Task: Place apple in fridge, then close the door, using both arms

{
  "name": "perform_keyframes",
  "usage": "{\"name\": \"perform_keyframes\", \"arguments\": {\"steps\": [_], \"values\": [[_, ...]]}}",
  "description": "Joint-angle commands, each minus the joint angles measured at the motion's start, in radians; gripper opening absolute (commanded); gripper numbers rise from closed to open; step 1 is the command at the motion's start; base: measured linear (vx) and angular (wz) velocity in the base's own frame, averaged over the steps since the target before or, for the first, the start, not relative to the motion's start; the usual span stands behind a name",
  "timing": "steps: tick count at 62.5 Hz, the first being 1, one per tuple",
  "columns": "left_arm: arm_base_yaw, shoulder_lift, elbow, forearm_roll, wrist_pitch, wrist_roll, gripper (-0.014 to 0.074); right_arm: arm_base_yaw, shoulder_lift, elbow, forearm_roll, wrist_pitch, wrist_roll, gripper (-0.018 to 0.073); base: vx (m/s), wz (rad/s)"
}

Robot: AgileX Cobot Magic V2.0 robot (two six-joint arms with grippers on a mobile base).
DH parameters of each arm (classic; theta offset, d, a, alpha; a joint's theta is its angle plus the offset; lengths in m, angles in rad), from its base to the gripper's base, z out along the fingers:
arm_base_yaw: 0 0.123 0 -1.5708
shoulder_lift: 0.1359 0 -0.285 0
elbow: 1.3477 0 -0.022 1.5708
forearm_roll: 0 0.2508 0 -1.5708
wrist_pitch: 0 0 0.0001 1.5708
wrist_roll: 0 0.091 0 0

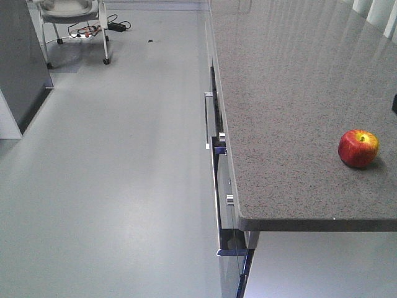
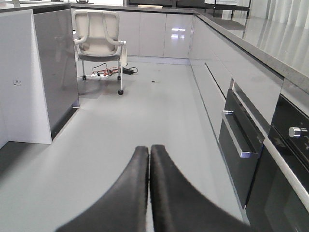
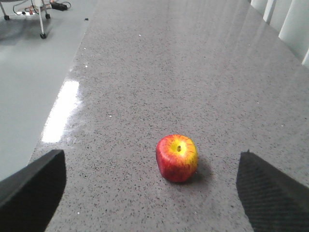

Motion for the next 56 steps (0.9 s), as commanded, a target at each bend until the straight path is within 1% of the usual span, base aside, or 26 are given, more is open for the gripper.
{"name": "perform_keyframes", "arguments": {"steps": [1,10,17,26,34,36,43,45,49,56], "values": [[-0.001,-0.016,0.028,-0.007,-0.071,-0.008,-0.0006,-0.005,0.034,-0.135,-0.021,0.066,-0.002,0.0682,0.00,0.00],[-0.001,-0.016,0.028,-0.007,-0.071,-0.008,-0.0006,-0.006,0.153,-0.350,-0.053,0.266,-0.006,0.0666,0.00,0.00],[-0.001,-0.016,0.028,-0.007,-0.071,-0.008,-0.0006,-0.006,0.268,-0.484,-0.079,0.366,-0.009,0.0661,0.00,0.00],[-0.001,-0.016,0.028,-0.007,-0.071,-0.008,-0.0006,-0.006,0.405,-0.601,-0.078,0.431,-0.038,0.0652,0.00,0.00],[-0.001,-0.016,0.028,-0.007,-0.071,-0.008,-0.0006,-0.013,0.534,-0.666,-0.075,0.475,-0.055,0.0648,0.00,0.00],[-0.001,-0.016,0.028,-0.007,-0.071,-0.008,-0.0006,-0.025,0.568,-0.676,-0.062,0.477,-0.055,0.0645,0.00,0.00],[-0.001,-0.016,0.028,-0.007,-0.071,-0.008,-0.0006,-0.100,0.677,-0.705,0.050,0.476,-0.104,0.0639,0.00,0.00],[-0.001,-0.016,0.028,-0.007,-0.071,-0.008,-0.0006,-0.126,0.699,-0.710,0.086,0.477,-0.126,0.0638,0.00,0.00],[-0.001,-0.016,0.028,-0.007,-0.071,-0.008,-0.0006,-0.167,0.740,-0.714,0.176,0.482,-0.202,0.0634,0.00,0.00],[-0.001,-0.016,0.028,-0.007,-0.071,-0.008,-0.0006,-0.199,0.790,-0.714,0.244,0.474,-0.266,0.0629,0.00,0.00]]}}
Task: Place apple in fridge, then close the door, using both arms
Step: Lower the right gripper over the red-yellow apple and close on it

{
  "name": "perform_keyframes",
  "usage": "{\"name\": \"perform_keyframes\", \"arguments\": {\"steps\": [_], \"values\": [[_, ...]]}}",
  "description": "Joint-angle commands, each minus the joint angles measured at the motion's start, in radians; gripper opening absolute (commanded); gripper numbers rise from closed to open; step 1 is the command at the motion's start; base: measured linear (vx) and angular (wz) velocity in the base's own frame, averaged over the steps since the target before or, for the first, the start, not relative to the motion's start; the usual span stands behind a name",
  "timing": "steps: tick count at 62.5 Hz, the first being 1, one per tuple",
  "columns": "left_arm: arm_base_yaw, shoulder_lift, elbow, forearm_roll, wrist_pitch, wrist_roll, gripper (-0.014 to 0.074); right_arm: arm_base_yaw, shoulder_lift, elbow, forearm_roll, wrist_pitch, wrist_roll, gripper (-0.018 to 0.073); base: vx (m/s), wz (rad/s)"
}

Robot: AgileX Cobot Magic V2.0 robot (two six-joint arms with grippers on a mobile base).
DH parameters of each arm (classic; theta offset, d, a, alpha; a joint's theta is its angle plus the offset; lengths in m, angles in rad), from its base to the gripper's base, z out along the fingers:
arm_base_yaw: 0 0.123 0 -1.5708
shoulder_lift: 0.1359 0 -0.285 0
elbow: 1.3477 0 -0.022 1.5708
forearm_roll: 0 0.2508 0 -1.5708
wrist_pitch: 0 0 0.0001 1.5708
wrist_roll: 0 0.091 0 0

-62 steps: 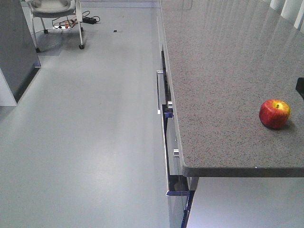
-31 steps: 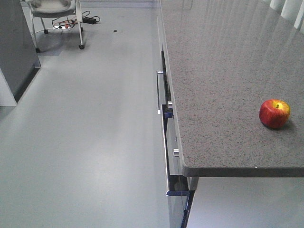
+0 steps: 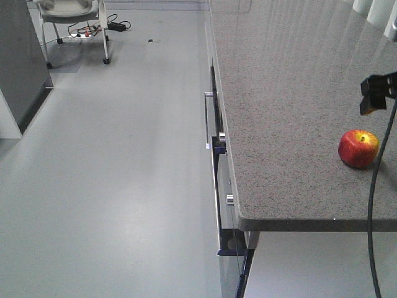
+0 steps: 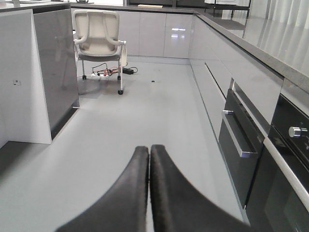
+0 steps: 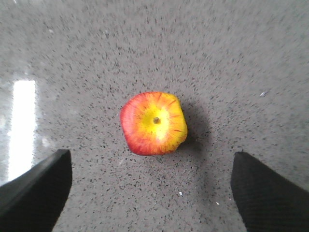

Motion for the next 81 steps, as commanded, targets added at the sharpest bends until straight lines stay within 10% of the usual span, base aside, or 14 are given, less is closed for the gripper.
{"name": "perform_keyframes", "arguments": {"steps": [1,65,81], "values": [[-0.001,-0.016,0.028,-0.007,-0.071,-0.008,-0.0006,-0.032,-0.003,-0.038,0.071,-0.044,-0.080,0.0629,0.00,0.00],[-0.001,-0.016,0.028,-0.007,-0.071,-0.008,-0.0006,-0.031,0.255,-0.038,0.110,-0.178,-0.162,0.0582,0.00,0.00],[-0.001,-0.016,0.028,-0.007,-0.071,-0.008,-0.0006,-0.031,0.258,-0.038,0.113,-0.148,-0.149,0.0400,0.00,0.00]]}}
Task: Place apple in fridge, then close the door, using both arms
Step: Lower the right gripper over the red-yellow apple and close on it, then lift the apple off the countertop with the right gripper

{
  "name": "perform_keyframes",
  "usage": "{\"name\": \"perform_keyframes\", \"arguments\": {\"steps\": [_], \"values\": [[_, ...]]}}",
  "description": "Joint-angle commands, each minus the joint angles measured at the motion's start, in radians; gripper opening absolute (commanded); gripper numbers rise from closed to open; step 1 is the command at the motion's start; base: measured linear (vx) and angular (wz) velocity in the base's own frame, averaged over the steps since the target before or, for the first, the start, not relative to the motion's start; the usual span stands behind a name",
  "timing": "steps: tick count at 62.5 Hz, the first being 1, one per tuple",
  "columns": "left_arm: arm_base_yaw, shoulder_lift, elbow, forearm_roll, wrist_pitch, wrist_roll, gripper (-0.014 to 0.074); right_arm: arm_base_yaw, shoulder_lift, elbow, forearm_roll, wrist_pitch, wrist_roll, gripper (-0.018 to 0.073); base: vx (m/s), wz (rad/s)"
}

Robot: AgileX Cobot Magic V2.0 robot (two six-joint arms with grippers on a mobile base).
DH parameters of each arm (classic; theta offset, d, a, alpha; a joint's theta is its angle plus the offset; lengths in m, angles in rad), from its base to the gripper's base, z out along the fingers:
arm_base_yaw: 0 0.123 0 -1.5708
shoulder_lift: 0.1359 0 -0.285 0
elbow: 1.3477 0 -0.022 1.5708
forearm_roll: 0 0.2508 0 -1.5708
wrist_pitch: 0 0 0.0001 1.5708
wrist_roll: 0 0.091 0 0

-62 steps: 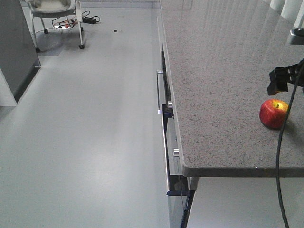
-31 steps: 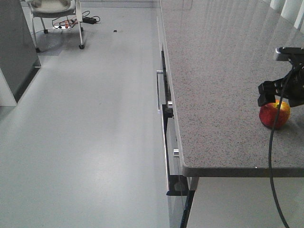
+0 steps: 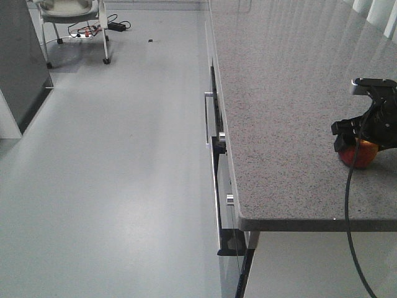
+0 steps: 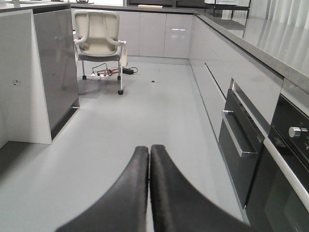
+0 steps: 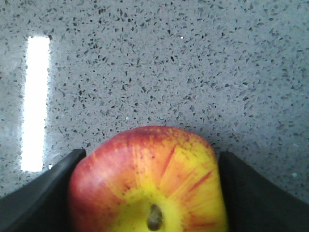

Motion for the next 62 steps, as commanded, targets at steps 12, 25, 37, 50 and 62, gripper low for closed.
{"name": "perform_keyframes", "arguments": {"steps": [12,25,37,50,62], "values": [[-0.001,-0.016,0.028,-0.007,-0.071,-0.008,-0.0006,-0.006,-0.115,-0.033,0.066,0.014,-0.031,0.0161,0.00,0.00],[-0.001,-0.016,0.028,-0.007,-0.071,-0.008,-0.0006,-0.006,-0.324,-0.033,0.302,0.031,-0.175,0.0062,0.00,0.00],[-0.001,-0.016,0.028,-0.007,-0.071,-0.008,-0.0006,-0.006,-0.560,-0.032,0.521,0.105,-0.291,0.0066,0.00,0.00],[-0.001,-0.016,0.028,-0.007,-0.071,-0.008,-0.0006,-0.006,-0.744,-0.032,0.616,0.215,-0.323,0.0069,0.00,0.00],[-0.001,-0.016,0.028,-0.007,-0.071,-0.008,-0.0006,-0.006,-0.821,-0.032,0.616,0.275,-0.322,0.0069,0.00,0.00]]}}
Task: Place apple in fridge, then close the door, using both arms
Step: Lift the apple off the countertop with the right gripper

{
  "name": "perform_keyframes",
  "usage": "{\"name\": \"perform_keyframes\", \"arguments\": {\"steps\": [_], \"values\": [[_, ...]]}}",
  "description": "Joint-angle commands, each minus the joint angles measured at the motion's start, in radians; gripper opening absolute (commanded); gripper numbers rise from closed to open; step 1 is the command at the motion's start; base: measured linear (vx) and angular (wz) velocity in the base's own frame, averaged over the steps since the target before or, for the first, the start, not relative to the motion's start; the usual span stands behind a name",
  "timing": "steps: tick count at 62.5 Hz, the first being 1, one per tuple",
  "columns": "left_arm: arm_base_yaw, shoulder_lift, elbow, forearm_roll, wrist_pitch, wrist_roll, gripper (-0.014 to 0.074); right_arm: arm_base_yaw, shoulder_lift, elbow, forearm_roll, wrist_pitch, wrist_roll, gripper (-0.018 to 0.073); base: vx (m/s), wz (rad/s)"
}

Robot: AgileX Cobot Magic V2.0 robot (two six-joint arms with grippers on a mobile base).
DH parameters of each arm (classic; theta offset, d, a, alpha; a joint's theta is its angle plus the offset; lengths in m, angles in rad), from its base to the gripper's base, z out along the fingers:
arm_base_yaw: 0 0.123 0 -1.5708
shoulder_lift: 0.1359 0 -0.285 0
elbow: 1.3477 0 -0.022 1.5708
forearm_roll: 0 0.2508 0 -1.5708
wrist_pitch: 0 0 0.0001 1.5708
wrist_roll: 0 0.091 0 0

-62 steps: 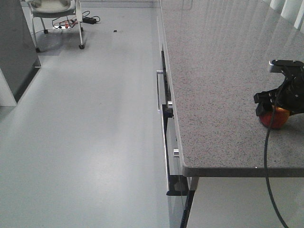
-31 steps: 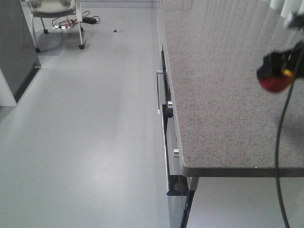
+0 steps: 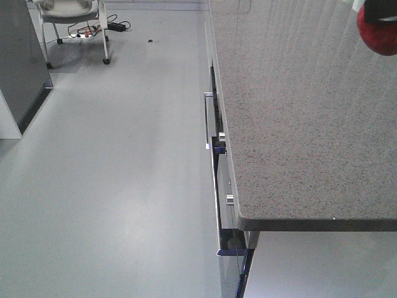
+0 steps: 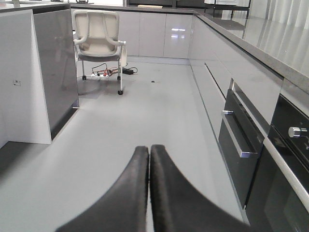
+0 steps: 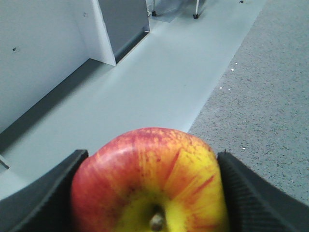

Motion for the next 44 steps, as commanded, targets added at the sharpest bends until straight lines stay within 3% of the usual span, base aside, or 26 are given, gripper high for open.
{"name": "perform_keyframes", "arguments": {"steps": [1,44], "values": [[-0.001,-0.016,0.028,-0.007,-0.071,-0.008,-0.0006,-0.006,-0.045,-0.028,0.048,-0.020,-0.009,0.0069,0.00,0.00],[-0.001,-0.016,0.028,-0.007,-0.071,-0.008,-0.0006,-0.006,-0.066,-0.028,0.049,-0.002,-0.010,0.0069,0.00,0.00]]}}
